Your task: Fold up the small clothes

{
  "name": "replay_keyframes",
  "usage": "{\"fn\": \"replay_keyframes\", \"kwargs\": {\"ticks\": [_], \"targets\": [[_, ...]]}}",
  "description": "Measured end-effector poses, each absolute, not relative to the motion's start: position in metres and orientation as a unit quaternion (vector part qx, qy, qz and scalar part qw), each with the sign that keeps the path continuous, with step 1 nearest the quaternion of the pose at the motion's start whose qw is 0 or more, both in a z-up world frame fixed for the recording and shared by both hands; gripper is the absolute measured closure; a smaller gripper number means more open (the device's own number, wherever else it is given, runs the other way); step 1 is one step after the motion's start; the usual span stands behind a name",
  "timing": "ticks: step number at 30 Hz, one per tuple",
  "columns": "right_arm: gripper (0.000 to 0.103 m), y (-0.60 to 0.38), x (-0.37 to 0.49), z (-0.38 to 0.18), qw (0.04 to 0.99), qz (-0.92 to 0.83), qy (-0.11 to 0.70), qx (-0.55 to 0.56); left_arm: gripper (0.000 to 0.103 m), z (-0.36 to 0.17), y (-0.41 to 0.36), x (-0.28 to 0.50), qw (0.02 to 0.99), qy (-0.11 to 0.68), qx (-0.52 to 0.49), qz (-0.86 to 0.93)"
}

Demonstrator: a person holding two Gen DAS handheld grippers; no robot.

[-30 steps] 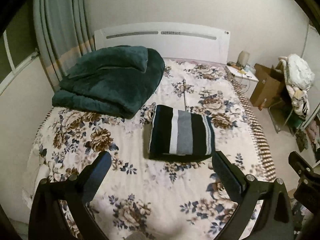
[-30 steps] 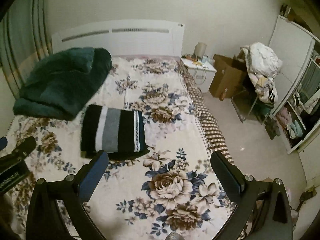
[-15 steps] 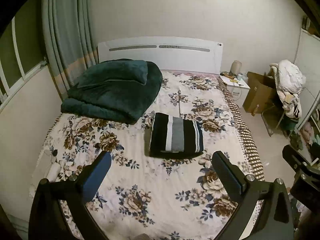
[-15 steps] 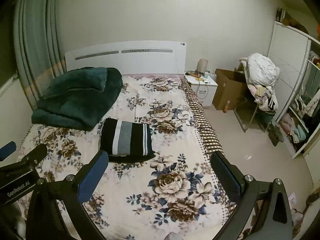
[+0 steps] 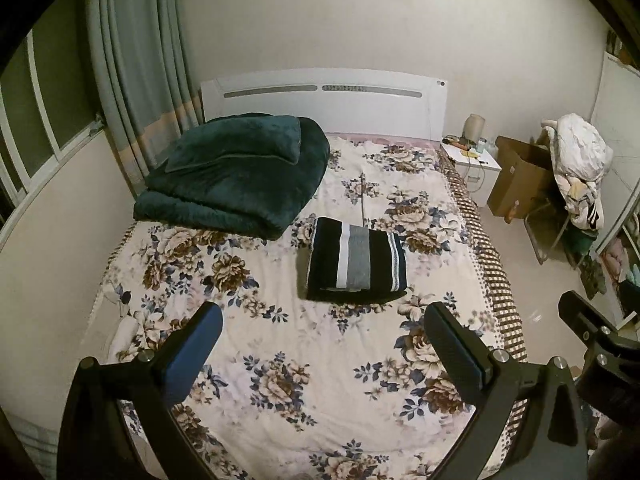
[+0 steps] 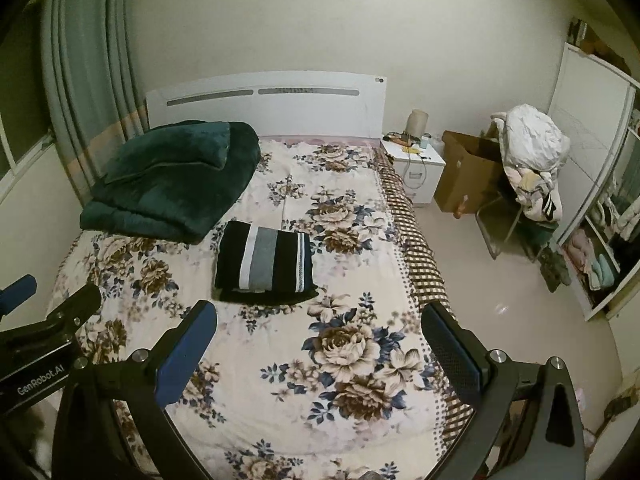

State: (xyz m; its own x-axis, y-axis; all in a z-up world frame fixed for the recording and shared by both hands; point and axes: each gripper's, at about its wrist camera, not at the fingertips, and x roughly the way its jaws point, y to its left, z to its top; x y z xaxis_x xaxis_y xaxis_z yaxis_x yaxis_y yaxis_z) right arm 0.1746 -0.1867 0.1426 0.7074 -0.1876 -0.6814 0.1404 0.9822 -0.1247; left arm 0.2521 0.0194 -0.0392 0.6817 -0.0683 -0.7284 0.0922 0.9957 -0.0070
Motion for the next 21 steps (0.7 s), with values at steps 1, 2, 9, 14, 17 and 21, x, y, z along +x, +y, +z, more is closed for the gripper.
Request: {"fn": "replay_keyframes", "kwargs": {"ticks": [1,2,9,14,17,21], "targets": [[0.0,-0.186,0.176,0.144,0.924,-0.087,0.371,-0.031,0.0,-0.038,0.02,0.251,0.917,0.396,0.014,-0.044],[0.0,-0.186,0.176,0.145,0.924,-0.086,0.371,-0.031,0.0,-0.037,0.02,0.251,0.917,0.396,0.013,-0.045],[0.0,-0.184,0.174,0.156,0.927,-0.082,0.365,-0.029,0.0,-0.029,0.019,0.247,0.92,0.389,0.014,-0.046],[0.0,-0.184,0.176,0.157,0.927,-0.081,0.364,-0.029,0.0,-0.024,0.019,0.246,0.922,0.384,0.016,-0.047],[0.0,-0.181,0.179,0.163,0.928,-0.082,0.362,-0.031,0.0,-0.022,0.02,0.246,0.923,0.381,0.014,-0.048],[0.0,-0.178,0.179,0.169,0.928,-0.084,0.361,-0.032,0.0,-0.021,0.019,0.245,0.923,0.381,0.012,-0.049]]}}
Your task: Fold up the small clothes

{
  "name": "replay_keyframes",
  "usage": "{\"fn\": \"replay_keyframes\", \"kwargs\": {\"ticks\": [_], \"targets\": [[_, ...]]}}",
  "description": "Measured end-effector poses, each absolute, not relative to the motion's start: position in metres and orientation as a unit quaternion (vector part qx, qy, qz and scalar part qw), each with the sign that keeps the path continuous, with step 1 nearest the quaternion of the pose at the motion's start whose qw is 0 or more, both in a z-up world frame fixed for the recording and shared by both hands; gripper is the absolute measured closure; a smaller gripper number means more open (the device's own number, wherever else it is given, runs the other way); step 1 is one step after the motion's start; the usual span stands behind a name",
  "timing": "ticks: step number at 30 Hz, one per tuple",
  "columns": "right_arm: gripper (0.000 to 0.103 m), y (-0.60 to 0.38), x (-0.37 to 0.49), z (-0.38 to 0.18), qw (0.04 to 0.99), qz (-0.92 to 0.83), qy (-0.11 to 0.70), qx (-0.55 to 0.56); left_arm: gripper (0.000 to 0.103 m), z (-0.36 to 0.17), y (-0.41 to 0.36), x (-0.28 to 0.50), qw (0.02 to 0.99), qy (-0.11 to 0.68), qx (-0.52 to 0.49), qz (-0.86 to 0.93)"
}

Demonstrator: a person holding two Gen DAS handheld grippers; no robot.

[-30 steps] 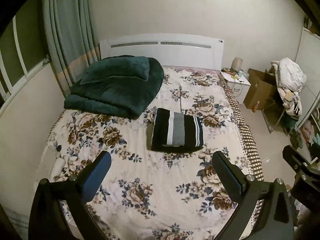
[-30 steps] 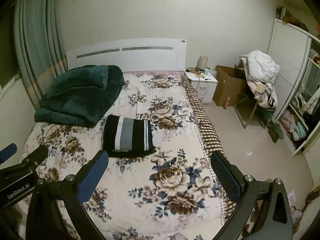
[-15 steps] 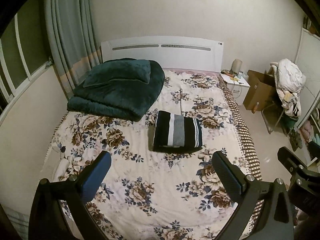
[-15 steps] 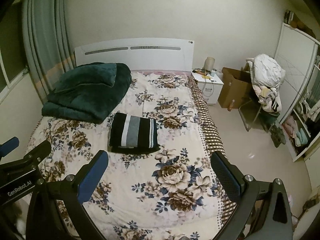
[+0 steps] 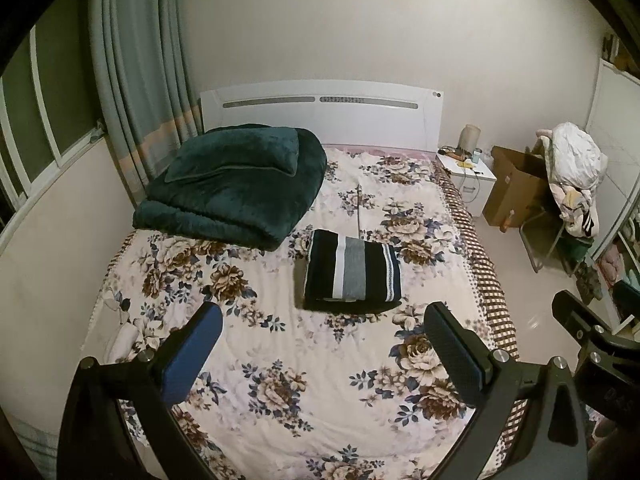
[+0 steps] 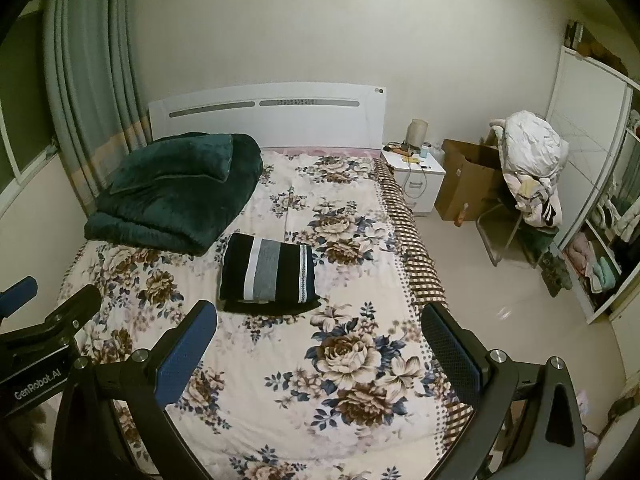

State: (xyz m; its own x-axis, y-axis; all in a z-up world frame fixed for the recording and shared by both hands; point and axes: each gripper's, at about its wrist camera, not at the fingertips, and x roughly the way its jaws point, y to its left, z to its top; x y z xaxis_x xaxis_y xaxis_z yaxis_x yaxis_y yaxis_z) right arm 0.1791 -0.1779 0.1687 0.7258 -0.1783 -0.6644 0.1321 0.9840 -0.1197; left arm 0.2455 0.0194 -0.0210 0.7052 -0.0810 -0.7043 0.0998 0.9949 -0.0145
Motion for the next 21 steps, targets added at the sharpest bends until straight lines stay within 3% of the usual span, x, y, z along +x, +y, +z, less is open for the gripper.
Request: {"fn": "replay_keyframes", "kwargs": {"ticks": [21], "targets": [[0.0,-0.176,0.175,0.175,0.929,-0.089,0.357,-0.032,0.0,-0.008,0.016,0.25,0.925,0.377,0.007,-0.052]]}}
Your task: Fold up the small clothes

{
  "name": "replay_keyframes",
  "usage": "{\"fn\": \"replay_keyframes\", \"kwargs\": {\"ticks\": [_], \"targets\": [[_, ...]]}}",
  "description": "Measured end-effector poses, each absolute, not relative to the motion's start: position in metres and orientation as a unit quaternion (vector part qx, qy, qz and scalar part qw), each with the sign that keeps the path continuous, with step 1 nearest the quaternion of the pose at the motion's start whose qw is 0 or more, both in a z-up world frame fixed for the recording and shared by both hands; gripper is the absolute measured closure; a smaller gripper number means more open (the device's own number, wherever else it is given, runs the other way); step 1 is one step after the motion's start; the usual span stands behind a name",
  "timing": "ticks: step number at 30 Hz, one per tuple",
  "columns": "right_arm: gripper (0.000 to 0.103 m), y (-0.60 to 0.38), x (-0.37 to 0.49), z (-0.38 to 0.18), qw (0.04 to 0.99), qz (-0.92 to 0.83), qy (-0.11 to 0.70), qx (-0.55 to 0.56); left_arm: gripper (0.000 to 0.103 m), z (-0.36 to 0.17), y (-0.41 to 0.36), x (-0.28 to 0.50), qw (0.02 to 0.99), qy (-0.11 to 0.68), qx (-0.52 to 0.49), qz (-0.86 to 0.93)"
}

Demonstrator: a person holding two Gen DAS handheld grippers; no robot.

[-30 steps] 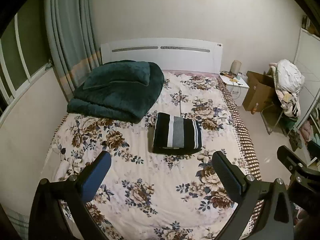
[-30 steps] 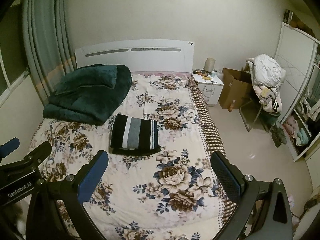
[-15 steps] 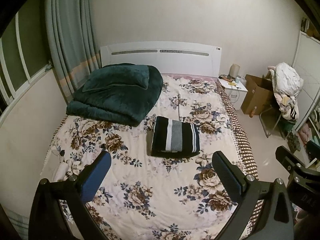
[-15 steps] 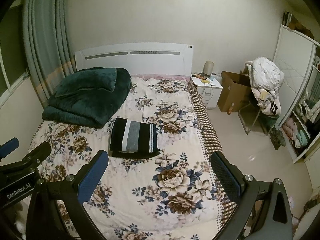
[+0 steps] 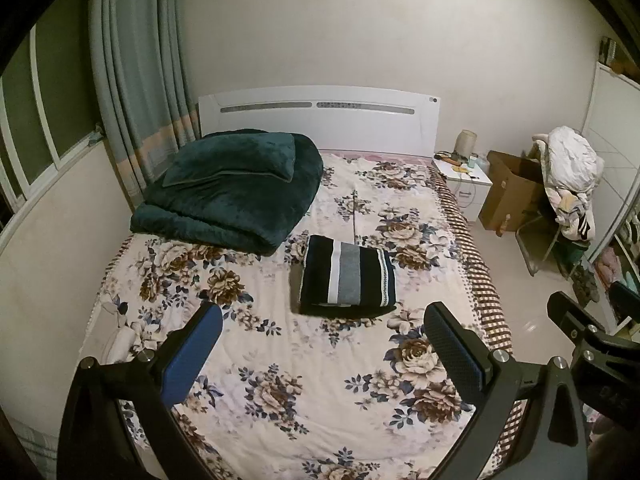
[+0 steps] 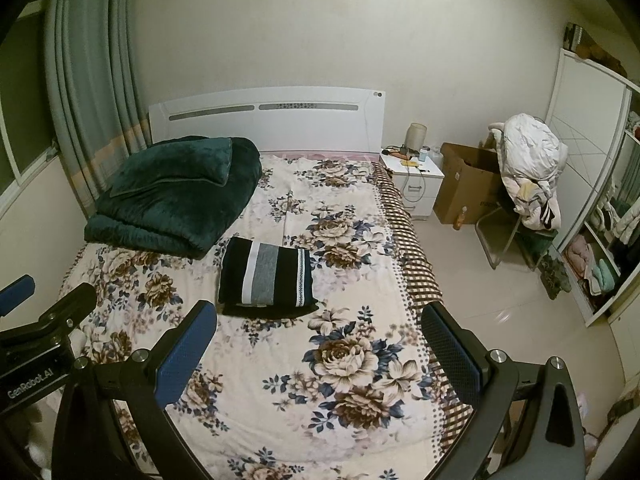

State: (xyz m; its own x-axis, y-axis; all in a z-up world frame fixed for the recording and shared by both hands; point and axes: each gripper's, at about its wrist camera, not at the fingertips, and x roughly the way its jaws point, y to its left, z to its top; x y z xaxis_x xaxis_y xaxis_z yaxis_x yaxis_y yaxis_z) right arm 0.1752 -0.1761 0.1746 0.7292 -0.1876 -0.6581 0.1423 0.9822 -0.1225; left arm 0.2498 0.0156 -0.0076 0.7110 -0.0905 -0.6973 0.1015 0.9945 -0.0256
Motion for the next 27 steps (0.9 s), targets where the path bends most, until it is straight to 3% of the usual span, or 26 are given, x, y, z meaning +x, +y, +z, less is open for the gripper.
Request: {"fn": "replay_keyframes", "kwargs": {"ticks": [27], "targets": [[0.0,-0.187,0.16,0.191,0.931,-0.097,0.35,-0.023,0.0,-0.005,0.01,0.244,0.926,0.374,0.004,-0.056]]}}
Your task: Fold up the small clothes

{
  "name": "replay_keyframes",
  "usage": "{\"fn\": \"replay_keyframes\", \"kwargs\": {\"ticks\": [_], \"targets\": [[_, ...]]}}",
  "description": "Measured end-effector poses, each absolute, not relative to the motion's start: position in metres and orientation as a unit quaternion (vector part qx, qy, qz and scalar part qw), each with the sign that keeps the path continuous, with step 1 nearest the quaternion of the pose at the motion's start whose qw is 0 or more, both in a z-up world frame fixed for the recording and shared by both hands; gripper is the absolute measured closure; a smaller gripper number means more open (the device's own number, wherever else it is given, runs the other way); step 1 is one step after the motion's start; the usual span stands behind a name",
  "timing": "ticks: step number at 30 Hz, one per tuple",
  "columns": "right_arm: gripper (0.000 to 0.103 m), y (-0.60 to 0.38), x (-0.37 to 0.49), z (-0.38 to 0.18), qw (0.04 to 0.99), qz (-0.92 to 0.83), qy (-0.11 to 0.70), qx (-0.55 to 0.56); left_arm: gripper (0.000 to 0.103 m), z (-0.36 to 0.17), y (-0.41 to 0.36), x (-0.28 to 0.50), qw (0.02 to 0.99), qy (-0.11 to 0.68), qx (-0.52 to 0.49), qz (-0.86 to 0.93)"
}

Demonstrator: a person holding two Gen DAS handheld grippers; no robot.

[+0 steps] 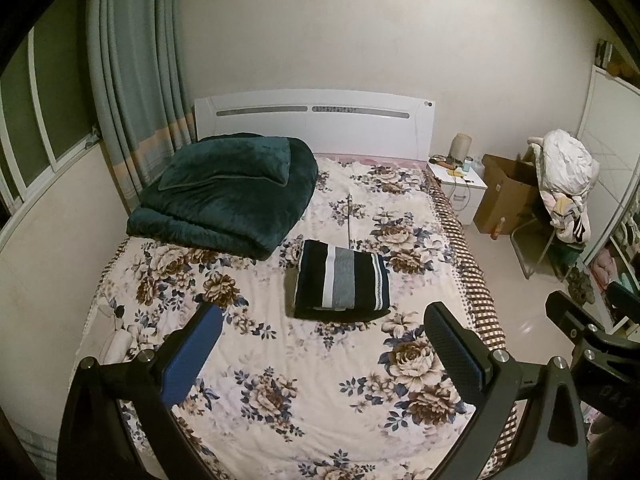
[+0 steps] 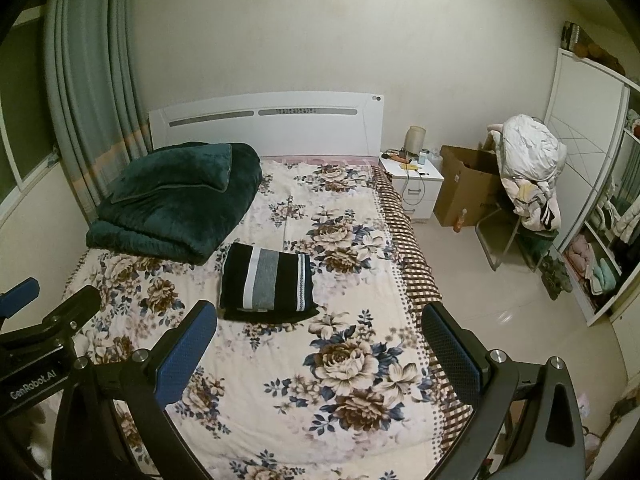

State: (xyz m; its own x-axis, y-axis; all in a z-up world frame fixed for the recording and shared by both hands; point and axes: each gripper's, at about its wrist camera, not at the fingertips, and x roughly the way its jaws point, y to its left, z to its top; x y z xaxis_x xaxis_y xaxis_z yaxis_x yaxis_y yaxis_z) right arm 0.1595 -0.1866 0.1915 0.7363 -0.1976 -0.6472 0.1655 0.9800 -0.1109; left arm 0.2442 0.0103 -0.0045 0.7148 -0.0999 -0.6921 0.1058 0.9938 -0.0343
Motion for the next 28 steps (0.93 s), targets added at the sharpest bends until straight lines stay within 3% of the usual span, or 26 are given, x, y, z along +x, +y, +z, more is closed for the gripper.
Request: {"fn": "replay_keyframes", "kwargs": {"ticks": [28], "targets": [[0.0,-0.189,0.145,0.194,0.933,-0.105,0.344,-0.017,0.0,0.014,0.004,0.252,0.928,0.368,0.004,-0.056]]}}
